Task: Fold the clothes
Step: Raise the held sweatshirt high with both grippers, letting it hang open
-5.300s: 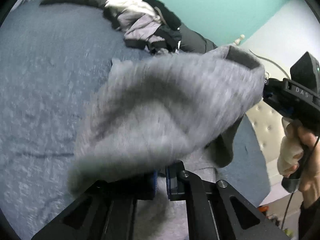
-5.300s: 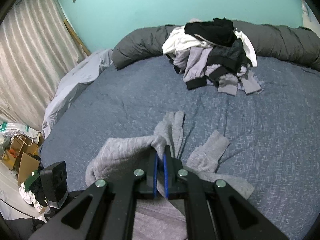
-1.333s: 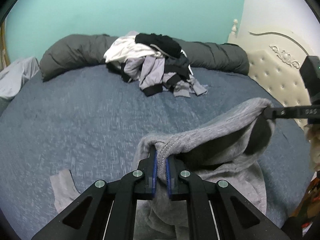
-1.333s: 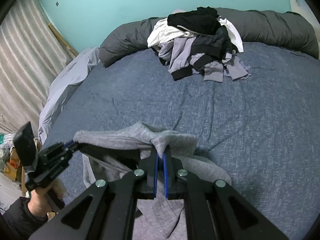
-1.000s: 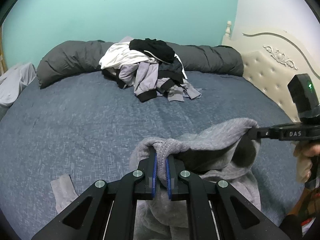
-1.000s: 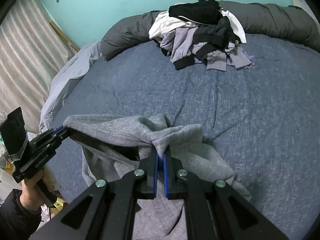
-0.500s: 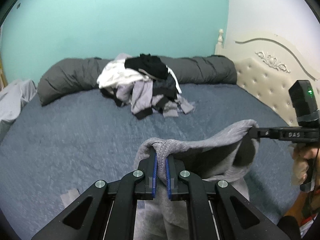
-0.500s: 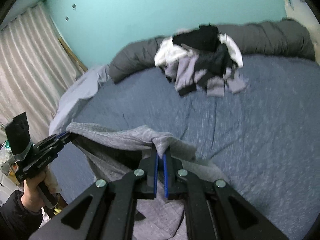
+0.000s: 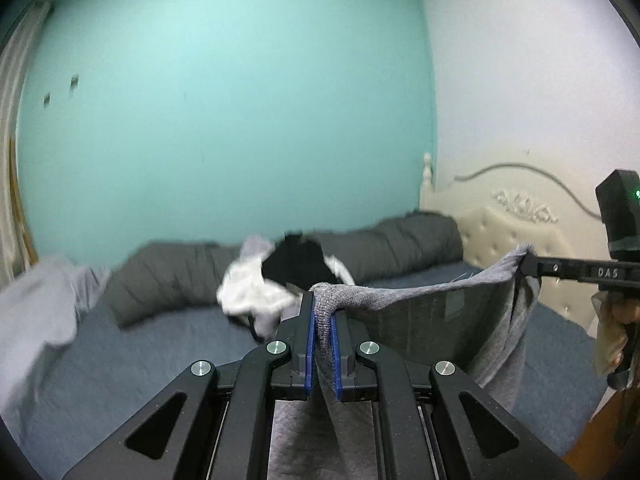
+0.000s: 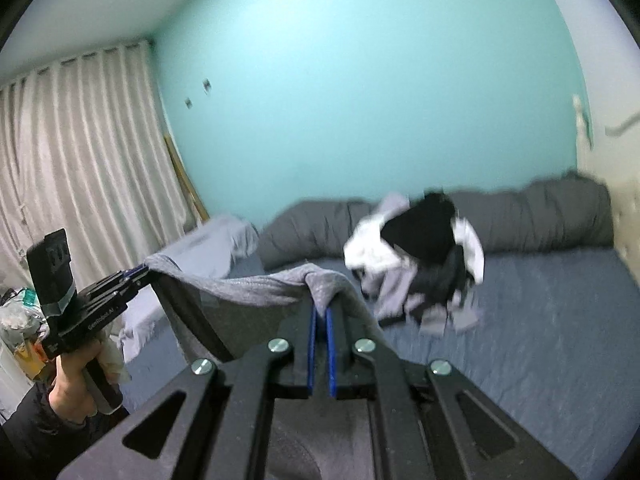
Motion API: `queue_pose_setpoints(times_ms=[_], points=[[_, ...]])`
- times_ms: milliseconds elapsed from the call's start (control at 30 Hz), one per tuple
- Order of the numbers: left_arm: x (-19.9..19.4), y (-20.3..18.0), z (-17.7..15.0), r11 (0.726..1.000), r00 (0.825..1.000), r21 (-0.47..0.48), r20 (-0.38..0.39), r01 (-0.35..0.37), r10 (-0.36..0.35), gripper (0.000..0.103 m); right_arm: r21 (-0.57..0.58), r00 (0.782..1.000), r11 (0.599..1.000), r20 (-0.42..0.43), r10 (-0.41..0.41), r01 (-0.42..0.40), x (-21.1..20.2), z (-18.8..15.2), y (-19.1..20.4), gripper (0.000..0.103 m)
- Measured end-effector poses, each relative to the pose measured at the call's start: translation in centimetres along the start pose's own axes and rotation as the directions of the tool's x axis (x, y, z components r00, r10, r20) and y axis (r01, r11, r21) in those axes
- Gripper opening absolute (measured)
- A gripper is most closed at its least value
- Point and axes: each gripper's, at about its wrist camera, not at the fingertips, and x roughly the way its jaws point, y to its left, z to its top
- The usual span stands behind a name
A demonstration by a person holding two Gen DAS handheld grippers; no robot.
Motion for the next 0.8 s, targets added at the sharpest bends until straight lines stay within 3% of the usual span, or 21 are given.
queue_pose_setpoints(times_ms=[333, 600, 800], points=[[-10.1, -0.9, 10.0, 1.000, 0.988, 0.021, 0.155, -0.008, 0.005, 0.007, -0.109, 0.991, 0.994, 0.135, 0.008, 0.007, -9.2, 7.6, 7.3, 0.004], [-14.6, -1.3, 13.4, 1.000, 0.978, 0.014, 0.207, 0.005, -0.007, 0.007, -0.147, 0.982, 0.989, 0.187, 0.009, 0.019, -14.1, 10.1, 11.2, 0.004], [-14.7, -1.9, 13.5, 1.000, 0.984, 0.006, 0.174, 0.026, -0.027, 0.007, -0.105, 0.987, 0.993, 0.157, -0.028, 0.045, -14.0, 10.4, 10.8, 0.004]])
